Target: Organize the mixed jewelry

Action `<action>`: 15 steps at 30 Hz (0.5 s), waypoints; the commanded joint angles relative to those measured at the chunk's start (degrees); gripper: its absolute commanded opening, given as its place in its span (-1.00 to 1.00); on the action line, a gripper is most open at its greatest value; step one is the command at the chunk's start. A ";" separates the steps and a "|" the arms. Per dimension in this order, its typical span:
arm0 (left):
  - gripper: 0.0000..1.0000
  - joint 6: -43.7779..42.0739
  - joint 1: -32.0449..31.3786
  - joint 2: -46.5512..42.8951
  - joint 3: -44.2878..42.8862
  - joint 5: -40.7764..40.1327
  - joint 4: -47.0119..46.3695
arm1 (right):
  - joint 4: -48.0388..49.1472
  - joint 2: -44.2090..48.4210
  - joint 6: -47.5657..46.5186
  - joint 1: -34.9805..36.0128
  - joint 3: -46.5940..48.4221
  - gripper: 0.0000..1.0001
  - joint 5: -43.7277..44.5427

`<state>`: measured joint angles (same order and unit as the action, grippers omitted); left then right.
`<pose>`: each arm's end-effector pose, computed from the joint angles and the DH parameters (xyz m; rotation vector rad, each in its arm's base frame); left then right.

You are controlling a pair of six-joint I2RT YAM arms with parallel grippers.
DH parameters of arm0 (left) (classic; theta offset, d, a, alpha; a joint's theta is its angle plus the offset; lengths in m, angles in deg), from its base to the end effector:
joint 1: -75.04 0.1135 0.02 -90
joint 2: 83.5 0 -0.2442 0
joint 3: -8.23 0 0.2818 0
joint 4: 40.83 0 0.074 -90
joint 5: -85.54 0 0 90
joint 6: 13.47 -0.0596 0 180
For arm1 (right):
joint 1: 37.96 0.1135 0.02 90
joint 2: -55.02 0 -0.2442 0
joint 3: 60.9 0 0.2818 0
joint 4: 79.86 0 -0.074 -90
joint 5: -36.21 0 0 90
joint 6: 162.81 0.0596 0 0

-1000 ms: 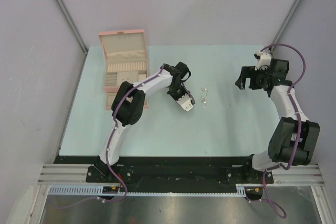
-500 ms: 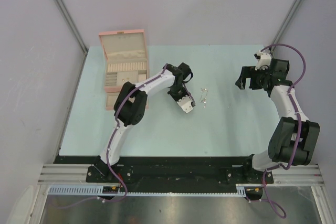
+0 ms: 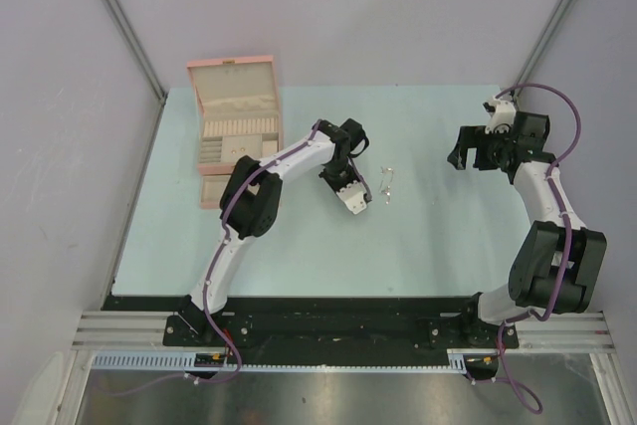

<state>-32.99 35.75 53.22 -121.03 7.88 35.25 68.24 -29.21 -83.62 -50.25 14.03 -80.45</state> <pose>0.3728 -0.3215 0.1129 2.8187 0.7682 -0.1635 0.3665 -0.0525 0.2271 -0.2085 2.2080 0.3116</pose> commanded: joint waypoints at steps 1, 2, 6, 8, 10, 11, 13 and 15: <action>-0.66 -5.18 -0.79 2.32 -1.07 2.34 2.83 | 0.37 -0.41 -0.71 -0.54 0.83 1.00 -0.85; -0.68 -5.10 -0.79 2.40 -1.07 2.34 3.09 | 0.28 -0.41 -0.71 -0.54 0.83 0.99 -0.86; -0.74 -4.57 -0.88 2.40 -0.72 2.16 3.45 | 0.19 -0.41 -0.71 -0.63 0.83 1.00 -1.03; -0.77 -4.13 -0.97 2.40 -0.63 2.25 3.27 | 0.28 -0.41 -0.71 -0.63 0.83 0.99 -1.03; -0.79 -3.78 -0.97 2.23 -0.46 2.34 3.18 | 0.28 -0.41 -0.71 -0.63 0.83 0.99 -1.03; -0.82 -3.52 -0.97 2.23 -0.45 2.43 3.01 | 0.19 -0.41 -0.71 -0.71 0.83 0.99 -1.03; -0.85 -2.55 -1.14 1.88 -0.02 2.43 2.75 | 0.19 -0.41 -0.71 -0.71 0.83 0.99 -1.03; -0.89 -1.06 -1.40 1.27 0.60 2.34 1.87 | 0.19 -0.33 -0.62 -0.80 0.83 0.99 -1.03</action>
<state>-32.62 35.62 53.33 -121.18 7.59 35.67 68.26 -29.21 -83.62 -50.60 14.03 -80.69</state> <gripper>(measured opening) 0.073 0.994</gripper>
